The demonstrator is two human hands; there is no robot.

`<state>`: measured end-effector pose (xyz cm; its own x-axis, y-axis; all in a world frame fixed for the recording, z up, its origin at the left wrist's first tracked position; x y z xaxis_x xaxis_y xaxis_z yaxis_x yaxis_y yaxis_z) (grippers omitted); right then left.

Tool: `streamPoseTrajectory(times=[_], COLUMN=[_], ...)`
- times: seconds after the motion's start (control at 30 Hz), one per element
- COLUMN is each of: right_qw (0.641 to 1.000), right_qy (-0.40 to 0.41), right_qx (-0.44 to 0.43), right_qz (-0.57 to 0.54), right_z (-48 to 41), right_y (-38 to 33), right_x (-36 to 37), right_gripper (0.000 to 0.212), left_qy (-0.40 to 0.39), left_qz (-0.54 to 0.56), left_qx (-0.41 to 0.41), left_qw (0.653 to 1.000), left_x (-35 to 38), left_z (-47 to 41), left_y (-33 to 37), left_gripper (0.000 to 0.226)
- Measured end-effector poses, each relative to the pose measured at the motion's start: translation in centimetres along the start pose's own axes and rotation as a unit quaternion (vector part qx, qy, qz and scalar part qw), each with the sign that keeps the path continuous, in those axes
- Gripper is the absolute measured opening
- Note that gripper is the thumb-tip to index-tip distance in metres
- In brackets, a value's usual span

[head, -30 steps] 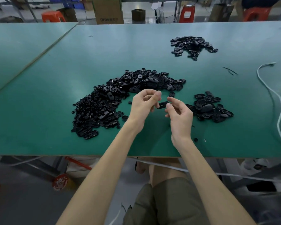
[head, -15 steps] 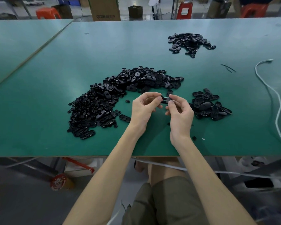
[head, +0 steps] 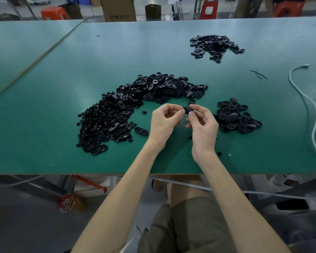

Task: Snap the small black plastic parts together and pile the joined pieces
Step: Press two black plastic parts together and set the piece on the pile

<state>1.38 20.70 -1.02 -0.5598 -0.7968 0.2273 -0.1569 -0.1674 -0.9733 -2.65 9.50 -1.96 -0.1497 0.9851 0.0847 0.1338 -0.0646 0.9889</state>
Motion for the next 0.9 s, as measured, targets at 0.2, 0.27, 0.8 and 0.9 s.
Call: streamPoseTrajectory(times=[0.2,0.27,0.8,0.9], right_qw=[1.000,1.000,0.999,0.999], right_qy=[-0.014,-0.017,-0.041,-0.044], right_qx=[-0.004,-0.005,0.002,-0.004], right_qz=[0.001,-0.002,-0.022,-0.021], right_z=[0.05,0.05,0.03,0.00], right_y=[-0.04,-0.02,-0.10,-0.16], right_x=[-0.01,-0.05,-0.06,-0.06], right_gripper=[0.021,0.021,0.025,0.026], left_qy=[0.000,0.001,0.015,-0.004], left_qz=[-0.007,-0.008,0.099,0.087], left_qx=[0.006,0.016,-0.045,-0.049], left_qw=[1.000,1.000,0.994,0.995], left_x=[-0.08,-0.10,-0.52,-0.36], left_z=[-0.01,-0.01,-0.04,-0.05], left_y=[-0.17,-0.19,0.43,0.52], left_gripper=[0.009,0.005,0.027,0.024])
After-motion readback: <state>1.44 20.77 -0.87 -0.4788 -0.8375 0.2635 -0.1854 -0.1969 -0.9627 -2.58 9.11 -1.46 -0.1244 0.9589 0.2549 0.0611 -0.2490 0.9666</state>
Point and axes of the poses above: each hand's wrist, its own z-axis away from the middle knuckle, its own x-axis out of the palm, y = z × x, the point moved 1 cm from there along -z, towards the middle knuckle, and after that the axes turned 9 degrees about y, right-handed, at the moved point
